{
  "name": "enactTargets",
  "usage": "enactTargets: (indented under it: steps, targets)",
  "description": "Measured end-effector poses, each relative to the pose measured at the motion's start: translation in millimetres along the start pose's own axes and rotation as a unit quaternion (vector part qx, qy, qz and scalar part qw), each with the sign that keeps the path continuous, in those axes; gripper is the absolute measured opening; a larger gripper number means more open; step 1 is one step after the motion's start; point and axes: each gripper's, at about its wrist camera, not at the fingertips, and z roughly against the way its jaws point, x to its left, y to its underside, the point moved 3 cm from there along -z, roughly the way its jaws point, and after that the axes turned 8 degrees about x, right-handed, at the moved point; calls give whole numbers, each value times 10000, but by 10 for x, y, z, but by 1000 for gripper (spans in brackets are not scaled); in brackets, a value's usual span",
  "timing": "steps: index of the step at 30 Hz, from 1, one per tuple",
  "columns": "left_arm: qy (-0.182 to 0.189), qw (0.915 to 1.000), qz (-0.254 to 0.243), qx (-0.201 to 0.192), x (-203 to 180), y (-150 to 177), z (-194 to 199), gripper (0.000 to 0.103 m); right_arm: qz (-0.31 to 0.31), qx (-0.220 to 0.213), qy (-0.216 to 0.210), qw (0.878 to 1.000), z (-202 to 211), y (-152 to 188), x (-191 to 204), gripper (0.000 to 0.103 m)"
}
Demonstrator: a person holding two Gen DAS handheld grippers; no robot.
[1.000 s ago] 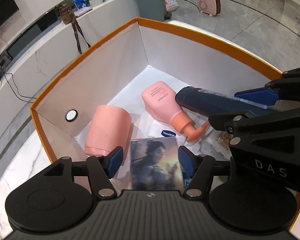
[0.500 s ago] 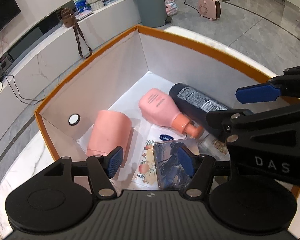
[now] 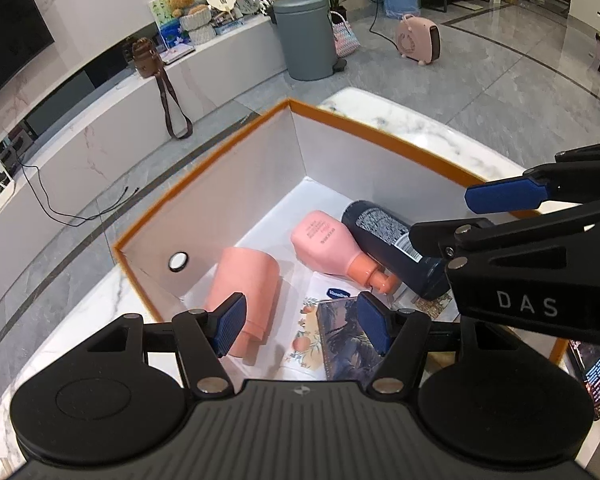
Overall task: Organize rigid objects
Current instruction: 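Withdraw both tools from the box toward the plaid pouch and yellow tape measure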
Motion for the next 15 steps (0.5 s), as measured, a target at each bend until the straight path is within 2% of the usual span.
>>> enactTargets:
  steps: [8,15]
  targets:
    - [-114,9995,48,-293,138,26,419,77,62,-366,-93,9993,392,-70,171,48]
    - [-127,9982,134,-568,238,71,770,77,223,-702,55,9973,800,-87,395,49]
